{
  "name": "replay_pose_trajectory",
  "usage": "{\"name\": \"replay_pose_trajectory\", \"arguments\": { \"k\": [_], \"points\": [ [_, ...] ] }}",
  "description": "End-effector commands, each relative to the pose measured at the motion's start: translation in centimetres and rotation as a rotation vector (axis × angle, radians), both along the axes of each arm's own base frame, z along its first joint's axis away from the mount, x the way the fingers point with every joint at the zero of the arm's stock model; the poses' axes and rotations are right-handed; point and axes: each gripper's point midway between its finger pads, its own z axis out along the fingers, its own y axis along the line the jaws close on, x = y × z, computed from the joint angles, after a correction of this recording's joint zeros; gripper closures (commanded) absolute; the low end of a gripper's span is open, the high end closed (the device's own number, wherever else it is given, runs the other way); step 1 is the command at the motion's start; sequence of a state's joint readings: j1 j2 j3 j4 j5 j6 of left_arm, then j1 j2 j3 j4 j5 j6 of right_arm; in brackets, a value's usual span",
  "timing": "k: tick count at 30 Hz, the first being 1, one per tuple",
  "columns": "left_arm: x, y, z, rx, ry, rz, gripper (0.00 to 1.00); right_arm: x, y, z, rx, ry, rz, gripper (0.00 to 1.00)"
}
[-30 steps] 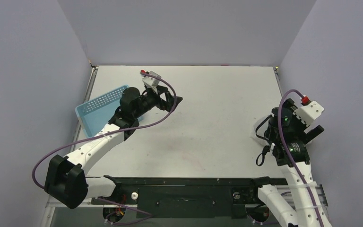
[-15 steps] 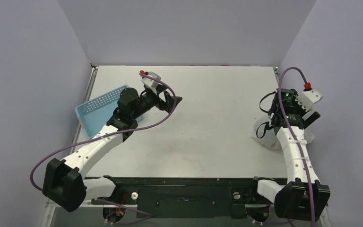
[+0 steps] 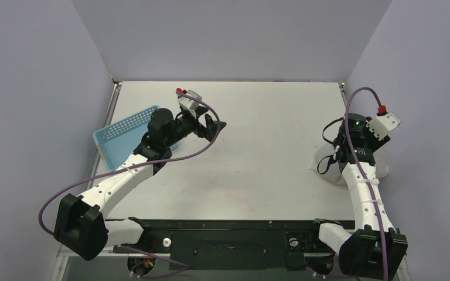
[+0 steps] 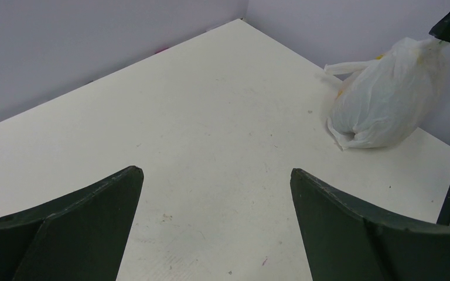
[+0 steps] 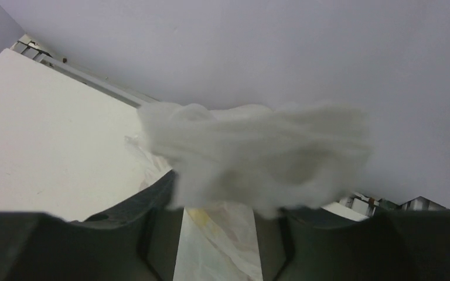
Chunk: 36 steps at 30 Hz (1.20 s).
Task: Take the fake fruits out of the plastic bag
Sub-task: Move the plastic bag to the center of the board.
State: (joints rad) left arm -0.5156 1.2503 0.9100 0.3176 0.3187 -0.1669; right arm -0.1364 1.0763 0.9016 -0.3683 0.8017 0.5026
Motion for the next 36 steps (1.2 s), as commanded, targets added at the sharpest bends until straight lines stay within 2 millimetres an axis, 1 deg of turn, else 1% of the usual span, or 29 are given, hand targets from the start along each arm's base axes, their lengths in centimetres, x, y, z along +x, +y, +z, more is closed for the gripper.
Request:
{"name": "replay_pose_trajectory", "arguments": {
  "k": [1,2,3,4,5,6,7,9,12,14,16,17,18,19,20,21,22,23,24,25,26,28,31,34,36],
  "points": [
    [-0.1,-0.8,1.1,0.001,-0.046,-0.044,0.03,0.1,0.0,1.0,-0.002,-0.073,0.016,0.65],
    [-0.1,-0.7,1.1,0.003,-0.046,-0.044,0.03,0.2,0.0,1.2,-0.002,-0.074,0.019,0.68],
    [0.0,-0.7,1.0,0.009,-0.049,-0.04,0.03,0.3,0.2,1.2,0.004,-0.074,0.031,0.77],
    [-0.1,-0.7,0.9,0.012,-0.052,-0.04,0.03,0.6,0.3,1.5,0.008,-0.077,0.042,0.82],
    [0.0,-0.5,0.8,0.019,-0.059,-0.034,0.03,0.9,0.5,1.4,0.017,-0.077,0.055,0.9],
    [0.0,-0.4,0.8,0.023,-0.063,-0.025,0.03,1.1,0.5,1.6,0.021,-0.082,0.06,0.93],
    [0.1,-0.3,0.7,0.037,-0.071,-0.016,0.03,1.4,0.6,1.3,0.029,-0.078,0.067,0.99],
    [0.1,0.0,0.4,0.067,-0.089,0.01,0.03,2.1,0.8,1.0,0.042,-0.071,0.081,1.0],
    [-0.2,-0.2,0.3,0.079,-0.102,0.012,0.03,3.0,1.5,0.4,0.075,-0.048,0.128,1.0],
    [-0.3,-0.6,0.2,0.074,-0.09,-0.006,0.03,3.4,2.5,0.3,0.086,-0.048,0.173,1.0],
    [-0.3,-0.9,-0.1,0.081,-0.068,-0.02,0.03,3.9,3.9,0.5,0.086,-0.062,0.234,1.0],
    [-0.4,-1.1,-0.2,0.082,-0.062,-0.027,0.03,4.4,5.1,0.7,0.085,-0.071,0.277,1.0],
    [-0.3,-1.3,-0.3,0.083,-0.055,-0.037,0.03,4.5,5.8,0.9,0.081,-0.071,0.312,1.0],
    [-0.3,-1.4,-0.5,0.088,-0.044,-0.041,0.03,5.0,7.3,1.2,0.077,-0.077,0.362,1.0],
    [-0.2,-1.6,-0.3,0.09,-0.044,-0.051,0.03,5.3,8.3,1.4,0.074,-0.075,0.407,1.0],
    [-0.2,-1.6,-0.6,0.099,-0.029,-0.053,0.04,5.8,10.1,1.6,0.075,-0.079,0.469,1.0],
    [-0.1,-1.6,-0.4,0.098,-0.028,-0.052,0.05,6.1,11.3,1.6,0.081,-0.075,0.524,1.0],
    [0.1,-1.5,-0.2,0.092,-0.027,-0.048,0.05,6.3,13.0,1.5,0.087,-0.072,0.58,1.0],
    [0.2,-1.5,-0.2,0.08,-0.016,-0.052,0.05,6.5,14.2,1.3,0.104,-0.067,0.628,1.0],
    [0.7,-1.2,0.0,0.066,-0.014,-0.044,0.05,6.6,15.7,0.9,0.119,-0.056,0.68,1.0],
    [0.6,-1.3,0.1,0.044,0.007,-0.057,0.05,6.7,17.0,0.4,0.147,-0.046,0.732,1.0],
    [1.0,-0.9,0.4,0.02,0.025,-0.061,0.07,6.5,19.7,-0.5,0.178,-0.014,0.84,1.0],
    [0.6,-1.0,0.3,0.023,0.016,-0.081,0.07,5.7,24.8,-0.8,0.217,0.009,1.049,1.0],
    [0.4,-1.1,0.3,0.026,0.005,-0.096,0.07,4.7,29.6,-0.4,0.268,-0.007,1.247,1.0],
    [0.4,-1.1,0.3,0.035,0.003,-0.095,0.07,4.0,32.0,0.0,0.3,-0.024,1.339,1.0]
  ]
}}
